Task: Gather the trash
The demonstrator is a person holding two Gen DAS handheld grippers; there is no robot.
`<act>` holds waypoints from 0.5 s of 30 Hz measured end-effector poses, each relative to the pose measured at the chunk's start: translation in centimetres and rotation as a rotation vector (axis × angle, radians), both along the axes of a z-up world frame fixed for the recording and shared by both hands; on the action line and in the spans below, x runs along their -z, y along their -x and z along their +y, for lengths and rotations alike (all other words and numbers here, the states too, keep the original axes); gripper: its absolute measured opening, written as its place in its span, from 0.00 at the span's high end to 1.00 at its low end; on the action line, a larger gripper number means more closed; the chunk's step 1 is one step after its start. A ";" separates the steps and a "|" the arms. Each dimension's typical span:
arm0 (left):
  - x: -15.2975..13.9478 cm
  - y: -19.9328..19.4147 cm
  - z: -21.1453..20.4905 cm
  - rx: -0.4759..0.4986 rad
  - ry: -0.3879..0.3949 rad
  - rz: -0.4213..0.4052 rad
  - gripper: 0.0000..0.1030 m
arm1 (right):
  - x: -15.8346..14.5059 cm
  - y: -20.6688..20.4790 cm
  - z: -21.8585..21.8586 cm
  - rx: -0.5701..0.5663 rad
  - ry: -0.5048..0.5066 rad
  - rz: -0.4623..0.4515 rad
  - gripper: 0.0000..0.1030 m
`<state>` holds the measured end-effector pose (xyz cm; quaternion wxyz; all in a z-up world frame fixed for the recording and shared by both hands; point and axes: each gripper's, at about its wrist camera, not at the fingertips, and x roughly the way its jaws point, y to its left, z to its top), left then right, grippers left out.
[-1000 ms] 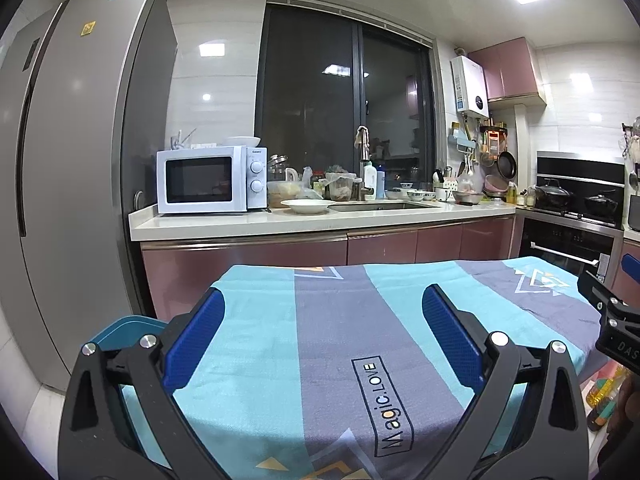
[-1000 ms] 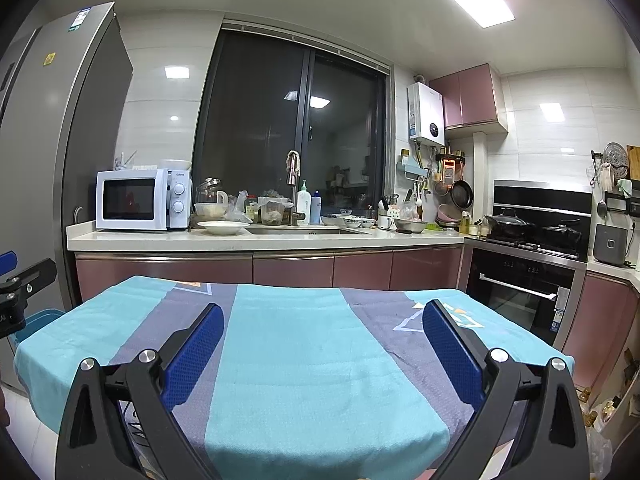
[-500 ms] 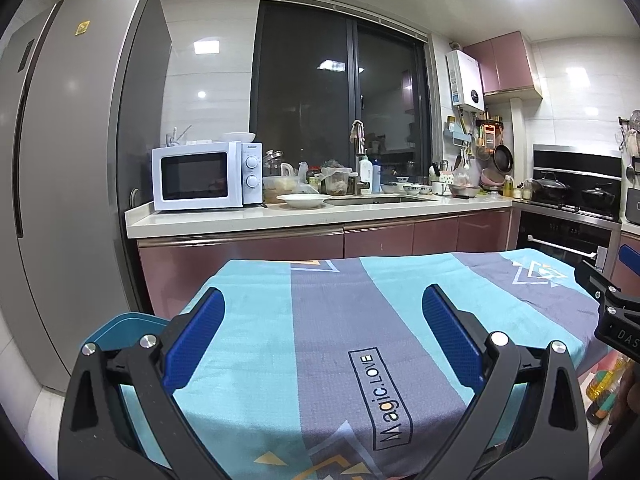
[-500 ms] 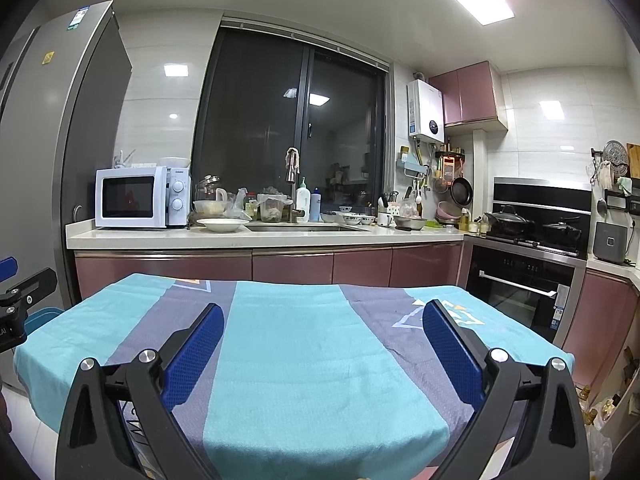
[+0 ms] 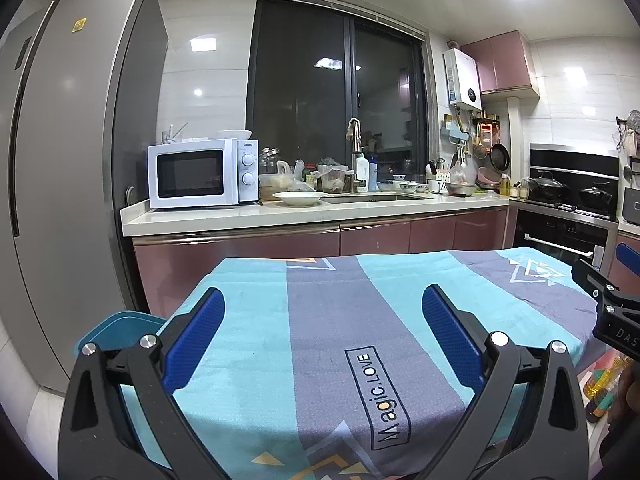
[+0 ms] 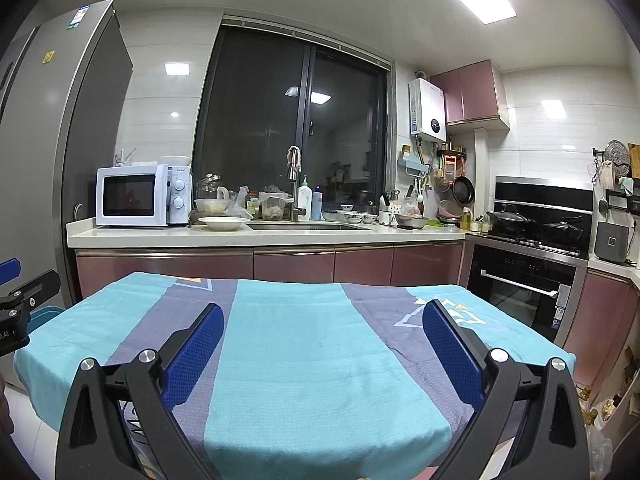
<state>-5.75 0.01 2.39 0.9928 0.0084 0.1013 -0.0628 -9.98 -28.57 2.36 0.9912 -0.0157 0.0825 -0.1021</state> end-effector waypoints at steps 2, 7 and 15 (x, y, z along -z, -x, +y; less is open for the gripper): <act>0.0 0.0 0.0 0.000 0.000 -0.002 0.05 | 0.0 0.0 0.0 0.000 0.000 0.001 0.07; -0.1 -0.2 0.1 -0.008 0.003 -0.009 0.05 | 0.0 -0.1 -0.1 -0.003 -0.004 0.004 0.07; -0.2 -0.8 -0.3 -0.011 -0.005 -0.010 0.05 | 0.3 -1.0 -0.4 -0.018 -0.013 0.017 0.07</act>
